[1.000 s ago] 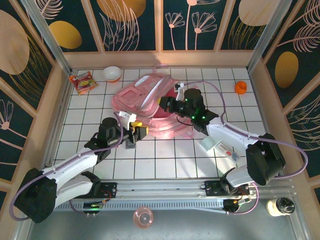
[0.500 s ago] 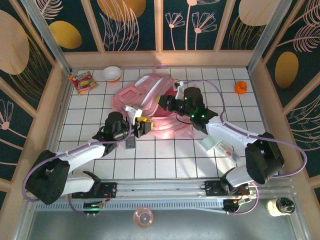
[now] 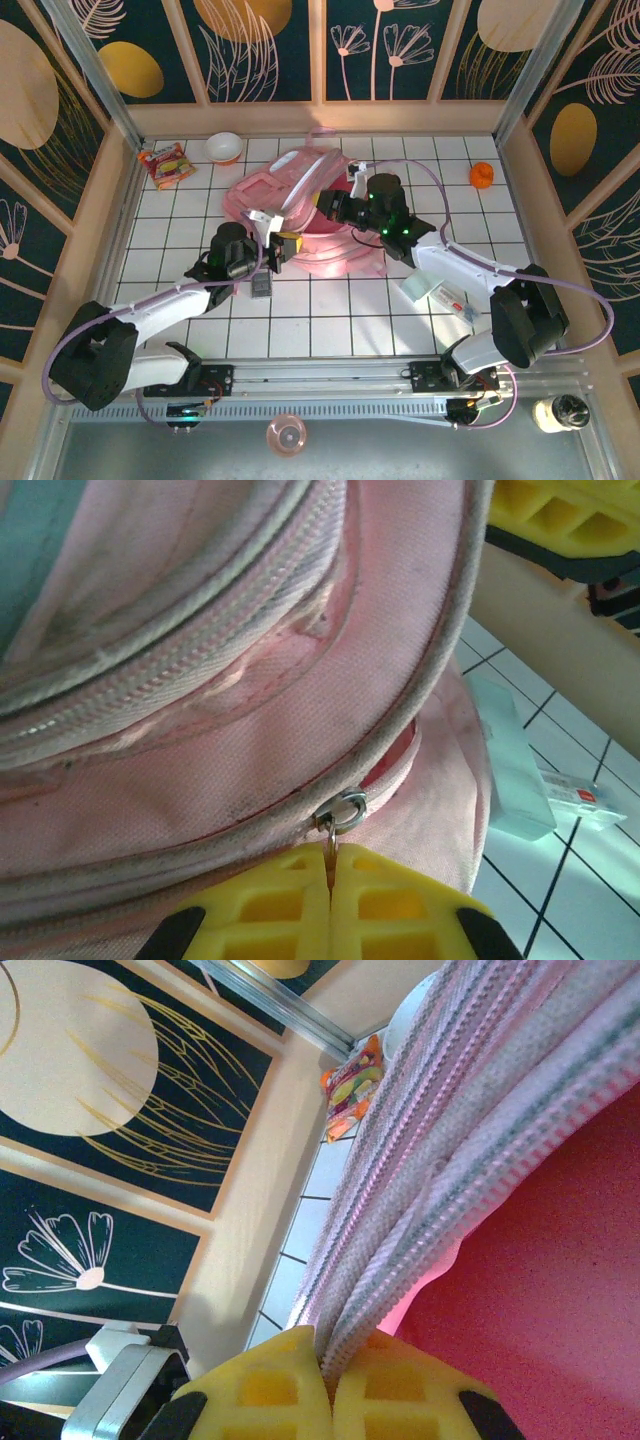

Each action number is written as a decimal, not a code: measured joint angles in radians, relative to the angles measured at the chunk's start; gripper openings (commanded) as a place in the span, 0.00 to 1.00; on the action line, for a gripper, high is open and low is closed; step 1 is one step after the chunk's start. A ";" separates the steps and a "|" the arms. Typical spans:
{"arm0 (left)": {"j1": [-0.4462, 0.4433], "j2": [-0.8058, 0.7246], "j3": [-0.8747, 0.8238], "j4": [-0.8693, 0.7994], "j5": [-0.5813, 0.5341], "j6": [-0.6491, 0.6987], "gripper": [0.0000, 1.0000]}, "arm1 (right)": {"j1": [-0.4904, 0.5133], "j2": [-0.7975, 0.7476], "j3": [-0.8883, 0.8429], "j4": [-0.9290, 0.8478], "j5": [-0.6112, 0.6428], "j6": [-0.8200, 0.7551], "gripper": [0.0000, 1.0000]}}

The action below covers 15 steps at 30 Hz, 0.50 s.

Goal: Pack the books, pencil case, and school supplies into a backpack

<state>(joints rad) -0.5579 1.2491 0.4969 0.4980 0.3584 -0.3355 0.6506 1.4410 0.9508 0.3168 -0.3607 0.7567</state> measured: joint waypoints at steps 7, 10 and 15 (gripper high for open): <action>0.013 -0.017 -0.002 -0.097 -0.161 -0.042 0.00 | -0.008 -0.002 0.039 -0.068 -0.006 -0.026 0.00; 0.064 -0.019 -0.013 -0.109 -0.207 -0.065 0.00 | -0.021 -0.012 0.063 -0.106 -0.013 -0.040 0.00; 0.168 -0.006 -0.019 -0.113 -0.287 -0.080 0.00 | -0.036 -0.052 0.084 -0.148 -0.034 -0.045 0.00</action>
<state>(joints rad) -0.3901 1.2434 0.4778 0.3855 0.0715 -0.4160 0.6144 1.3891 1.0351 0.1688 -0.3950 0.7113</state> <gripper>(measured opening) 0.050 0.040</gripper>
